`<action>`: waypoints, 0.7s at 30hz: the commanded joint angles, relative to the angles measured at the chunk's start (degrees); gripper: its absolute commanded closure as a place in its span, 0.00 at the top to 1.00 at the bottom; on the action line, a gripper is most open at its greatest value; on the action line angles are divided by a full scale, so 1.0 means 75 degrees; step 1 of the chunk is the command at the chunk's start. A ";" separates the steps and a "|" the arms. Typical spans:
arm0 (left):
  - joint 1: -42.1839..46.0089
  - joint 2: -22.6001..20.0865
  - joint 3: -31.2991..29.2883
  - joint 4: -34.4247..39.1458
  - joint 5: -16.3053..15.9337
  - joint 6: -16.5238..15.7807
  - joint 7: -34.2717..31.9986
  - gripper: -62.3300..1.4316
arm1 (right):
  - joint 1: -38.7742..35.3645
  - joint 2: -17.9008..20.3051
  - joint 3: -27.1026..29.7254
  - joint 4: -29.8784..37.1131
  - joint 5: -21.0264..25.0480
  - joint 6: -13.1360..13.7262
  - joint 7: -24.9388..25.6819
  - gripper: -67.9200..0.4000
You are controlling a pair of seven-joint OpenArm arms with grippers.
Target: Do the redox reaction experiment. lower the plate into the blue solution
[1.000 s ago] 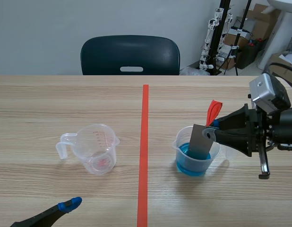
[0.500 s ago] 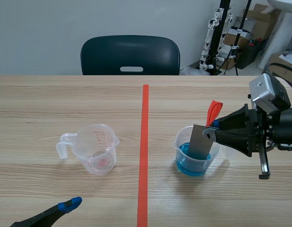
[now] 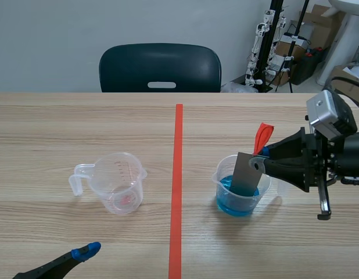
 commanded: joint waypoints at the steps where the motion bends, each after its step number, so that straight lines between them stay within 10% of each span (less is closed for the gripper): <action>1: 0.0079 -0.0026 -0.0020 0.0117 -0.0020 -0.0015 -0.0349 0.89 | 0.0090 0.0023 0.0003 0.0055 0.0085 0.0020 0.0137 0.02; 21: 0.0076 -0.0026 -0.0020 0.0117 -0.0020 -0.0015 -0.0349 0.89 | 0.0070 0.0020 0.0003 0.0055 0.0087 -0.0006 0.0085 0.01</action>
